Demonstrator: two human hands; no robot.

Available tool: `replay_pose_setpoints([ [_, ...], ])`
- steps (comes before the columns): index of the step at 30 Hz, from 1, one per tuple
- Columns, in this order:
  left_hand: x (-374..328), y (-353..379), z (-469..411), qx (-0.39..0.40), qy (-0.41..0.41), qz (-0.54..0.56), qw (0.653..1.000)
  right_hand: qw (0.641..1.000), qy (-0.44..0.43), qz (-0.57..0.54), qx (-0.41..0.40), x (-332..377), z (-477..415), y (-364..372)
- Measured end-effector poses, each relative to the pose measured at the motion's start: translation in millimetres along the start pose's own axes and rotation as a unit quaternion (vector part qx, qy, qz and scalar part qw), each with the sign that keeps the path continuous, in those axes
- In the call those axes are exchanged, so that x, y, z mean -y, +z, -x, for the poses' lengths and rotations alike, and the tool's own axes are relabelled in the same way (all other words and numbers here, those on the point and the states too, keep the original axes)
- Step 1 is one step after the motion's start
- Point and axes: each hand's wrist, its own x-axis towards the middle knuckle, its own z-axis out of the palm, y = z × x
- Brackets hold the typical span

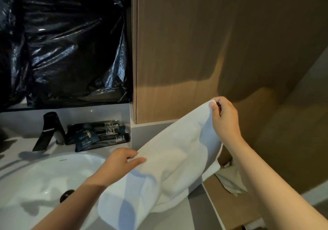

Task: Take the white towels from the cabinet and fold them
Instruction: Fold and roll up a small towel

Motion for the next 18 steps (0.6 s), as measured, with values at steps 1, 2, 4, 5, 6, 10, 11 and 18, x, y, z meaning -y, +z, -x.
replay_pose_setpoints([
  [1, 2, -1, 1, 0.009, -0.001, -0.004, 1.0, 1.0, 0.001, -0.002, -0.001, -1, -1, -1],
  [2, 5, -1, 3, 0.017, -0.003, -0.009, 1.0, 1.0, 0.004, -0.004, -0.001, -1, -2, -1],
  [4, 10, -4, 6, 0.025, -0.012, -0.025, 0.999, 1.0, 0.014, -0.006, 0.003, -1, -2, 0],
  [5, 11, -5, 5, 0.022, -0.013, -0.035, 0.999, 1.0, 0.017, -0.007, 0.003, -2, -2, 0],
  [6, 11, -7, 4, 0.012, -0.009, -0.046, 0.999, 1.0, 0.021, -0.007, 0.001, -3, -1, -1],
  [10, -4, -26, -11, -0.071, 0.003, -0.118, 0.99, 0.999, 0.032, -0.017, -0.022, -6, -6, -7],
  [11, -9, -34, -17, -0.096, 0.004, -0.132, 0.987, 0.999, 0.036, -0.02, -0.029, -7, -8, -9],
  [18, -70, -98, -56, -0.23, 0.105, -0.124, 0.959, 0.99, 0.066, -0.055, -0.11, -12, -22, -29],
])
